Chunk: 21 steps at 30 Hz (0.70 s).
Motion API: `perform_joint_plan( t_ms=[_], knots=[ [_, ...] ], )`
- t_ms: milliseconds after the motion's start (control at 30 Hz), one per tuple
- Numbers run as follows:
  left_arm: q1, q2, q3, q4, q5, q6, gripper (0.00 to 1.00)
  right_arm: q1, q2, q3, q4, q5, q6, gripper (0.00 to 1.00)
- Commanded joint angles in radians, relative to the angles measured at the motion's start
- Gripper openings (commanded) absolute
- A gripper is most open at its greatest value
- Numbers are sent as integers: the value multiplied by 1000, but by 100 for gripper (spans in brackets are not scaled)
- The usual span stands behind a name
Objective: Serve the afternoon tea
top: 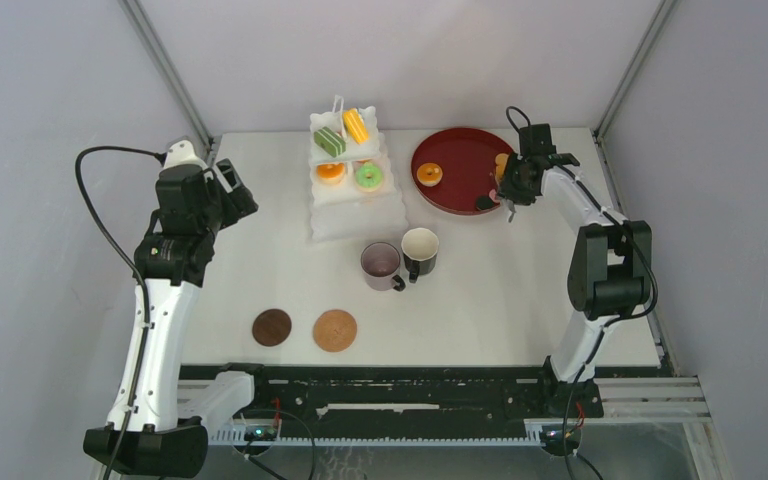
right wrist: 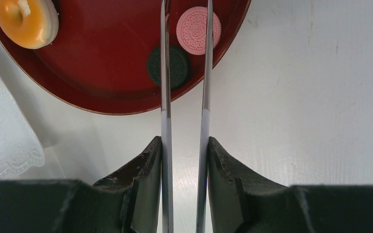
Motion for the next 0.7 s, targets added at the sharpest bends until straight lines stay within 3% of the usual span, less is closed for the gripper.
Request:
perform_joint_plan(
  t_ms=[0, 667],
  knots=[
    [-1, -11, 2, 38, -4, 1, 82, 9, -82, 35, 30, -7, -9, 26],
    [-1, -15, 3, 39, 6, 1, 82, 24, -182, 29, 26, -62, -2, 15]
  ],
)
